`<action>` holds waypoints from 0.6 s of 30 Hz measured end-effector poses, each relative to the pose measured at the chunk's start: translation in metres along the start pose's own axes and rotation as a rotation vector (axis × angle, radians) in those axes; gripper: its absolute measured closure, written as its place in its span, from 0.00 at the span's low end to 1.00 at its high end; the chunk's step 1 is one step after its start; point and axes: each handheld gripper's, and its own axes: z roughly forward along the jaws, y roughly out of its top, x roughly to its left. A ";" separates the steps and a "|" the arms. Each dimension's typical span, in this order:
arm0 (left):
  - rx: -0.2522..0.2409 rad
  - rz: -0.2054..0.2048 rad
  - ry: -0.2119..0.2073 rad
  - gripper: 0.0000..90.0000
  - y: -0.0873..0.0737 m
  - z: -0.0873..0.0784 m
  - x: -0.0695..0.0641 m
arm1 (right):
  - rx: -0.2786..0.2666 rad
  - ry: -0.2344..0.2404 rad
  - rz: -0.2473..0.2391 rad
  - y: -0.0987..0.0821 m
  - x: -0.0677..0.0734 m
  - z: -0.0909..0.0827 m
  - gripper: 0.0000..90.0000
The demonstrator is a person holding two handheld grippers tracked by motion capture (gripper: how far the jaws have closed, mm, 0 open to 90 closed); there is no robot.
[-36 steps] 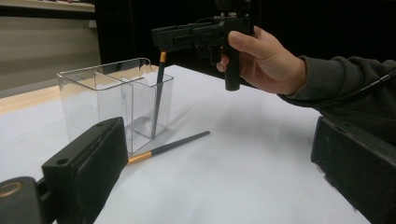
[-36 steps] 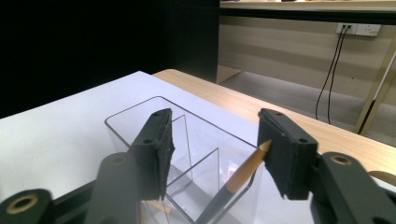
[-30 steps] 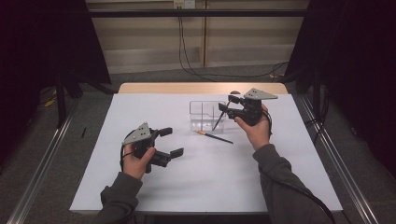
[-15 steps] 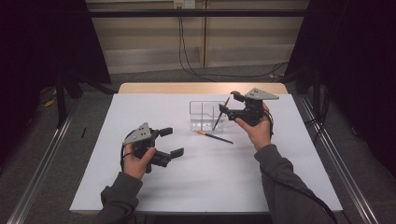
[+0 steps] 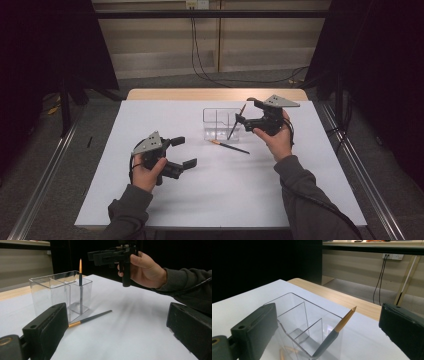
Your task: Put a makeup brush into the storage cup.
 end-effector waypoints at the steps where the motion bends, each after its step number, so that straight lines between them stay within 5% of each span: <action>1: 0.001 0.001 0.001 0.04 0.000 0.000 0.000 | -0.002 -0.003 -0.002 0.001 0.000 -0.001 0.01; 18: 0.000 -0.002 0.001 0.04 0.000 0.000 0.000 | 0.008 0.015 -0.006 0.000 0.001 -0.004 0.00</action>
